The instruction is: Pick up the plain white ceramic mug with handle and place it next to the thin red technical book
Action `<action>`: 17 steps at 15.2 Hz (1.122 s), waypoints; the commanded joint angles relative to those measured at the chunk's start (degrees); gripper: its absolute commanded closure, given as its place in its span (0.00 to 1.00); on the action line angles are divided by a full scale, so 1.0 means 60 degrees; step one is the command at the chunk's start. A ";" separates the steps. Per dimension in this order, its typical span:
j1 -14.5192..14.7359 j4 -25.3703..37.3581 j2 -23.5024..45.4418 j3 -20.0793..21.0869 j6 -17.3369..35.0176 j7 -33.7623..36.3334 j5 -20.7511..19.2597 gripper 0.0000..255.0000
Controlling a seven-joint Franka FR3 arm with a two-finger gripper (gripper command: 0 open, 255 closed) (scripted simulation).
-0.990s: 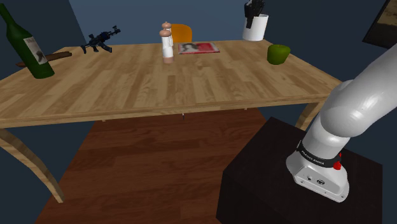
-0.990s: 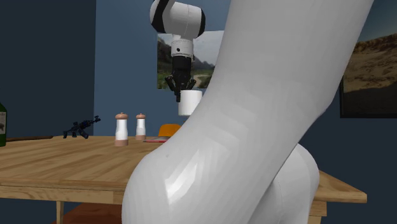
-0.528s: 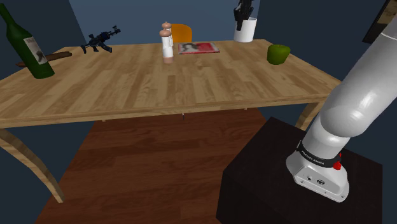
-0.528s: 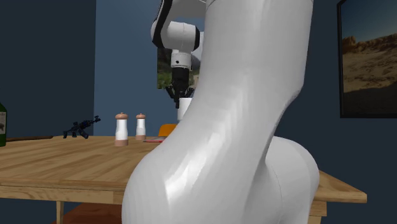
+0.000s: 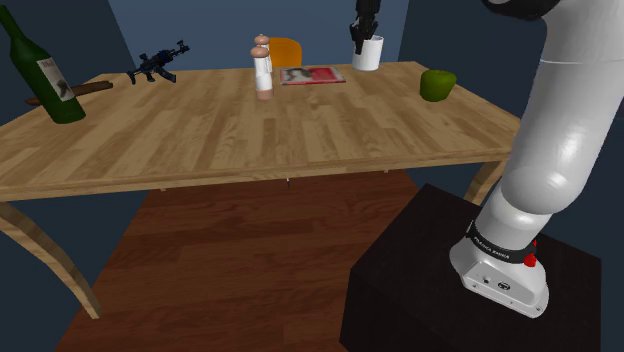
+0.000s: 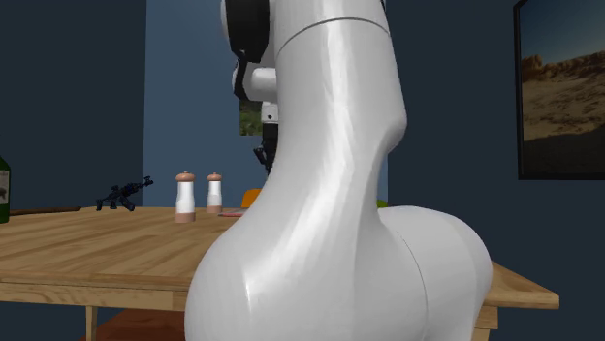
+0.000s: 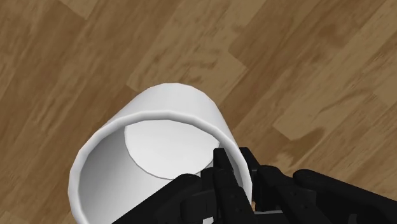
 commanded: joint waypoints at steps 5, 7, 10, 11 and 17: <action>-0.0668 0.2635 0.2428 0.0049 -0.0325 -0.0365 0.0819 1.00; -0.0619 0.2257 0.2352 0.0053 -0.0024 -0.0378 0.0798 1.00; -0.0554 0.1742 0.2269 0.0055 0.0408 -0.0401 0.0780 1.00; -0.0536 0.1582 0.2249 0.0056 0.0547 -0.0409 0.0776 1.00; -0.0451 0.0725 0.2195 0.0073 0.1345 -0.0461 0.0781 1.00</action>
